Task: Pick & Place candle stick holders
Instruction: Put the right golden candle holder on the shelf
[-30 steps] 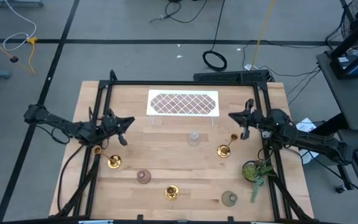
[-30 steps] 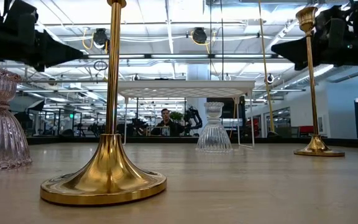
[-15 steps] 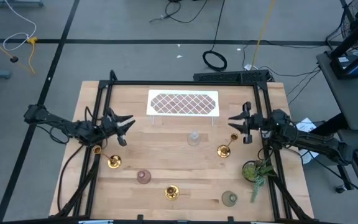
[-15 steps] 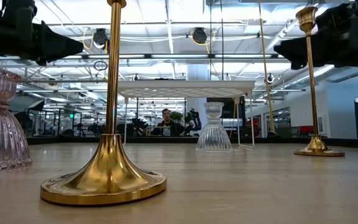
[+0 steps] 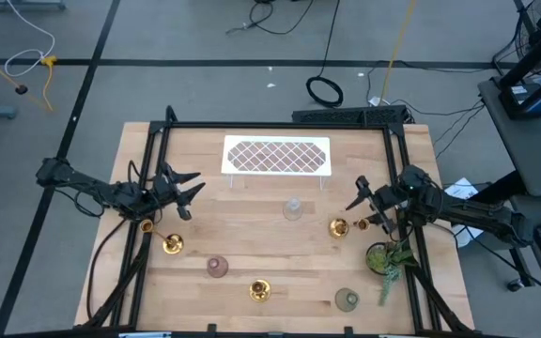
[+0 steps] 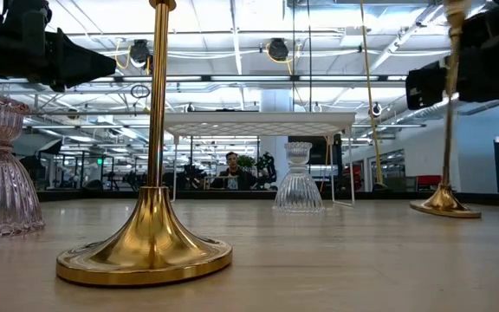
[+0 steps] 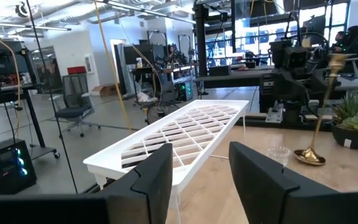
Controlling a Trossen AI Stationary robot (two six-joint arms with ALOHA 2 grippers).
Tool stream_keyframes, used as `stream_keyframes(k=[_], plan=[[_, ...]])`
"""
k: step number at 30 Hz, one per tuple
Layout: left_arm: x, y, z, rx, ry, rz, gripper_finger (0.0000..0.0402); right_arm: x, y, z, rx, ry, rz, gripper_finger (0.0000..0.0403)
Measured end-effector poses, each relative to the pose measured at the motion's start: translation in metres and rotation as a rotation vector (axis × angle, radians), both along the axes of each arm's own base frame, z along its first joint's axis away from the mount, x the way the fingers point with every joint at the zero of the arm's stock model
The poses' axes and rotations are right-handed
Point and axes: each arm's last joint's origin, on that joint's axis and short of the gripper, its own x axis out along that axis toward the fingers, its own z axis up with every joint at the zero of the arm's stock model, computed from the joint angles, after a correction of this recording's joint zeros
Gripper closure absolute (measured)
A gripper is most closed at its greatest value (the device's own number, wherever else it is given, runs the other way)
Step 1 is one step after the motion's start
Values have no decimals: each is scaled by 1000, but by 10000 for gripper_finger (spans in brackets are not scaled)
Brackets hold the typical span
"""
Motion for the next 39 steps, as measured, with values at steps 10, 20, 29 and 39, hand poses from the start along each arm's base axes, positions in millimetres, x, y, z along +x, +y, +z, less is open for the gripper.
stream_keyframes(k=[10,20,29,39], plan=[[0,0,0,13,6,2,236,0,-2,-13,-24,106,-87,200],[0,0,0,42,19,6,236,1,-5,-12,-81,92,-197,202],[0,0,0,45,22,6,236,0,-5,-19,-110,146,-196,211],[0,0,0,45,23,6,236,-3,-4,-23,-26,284,-188,235]])
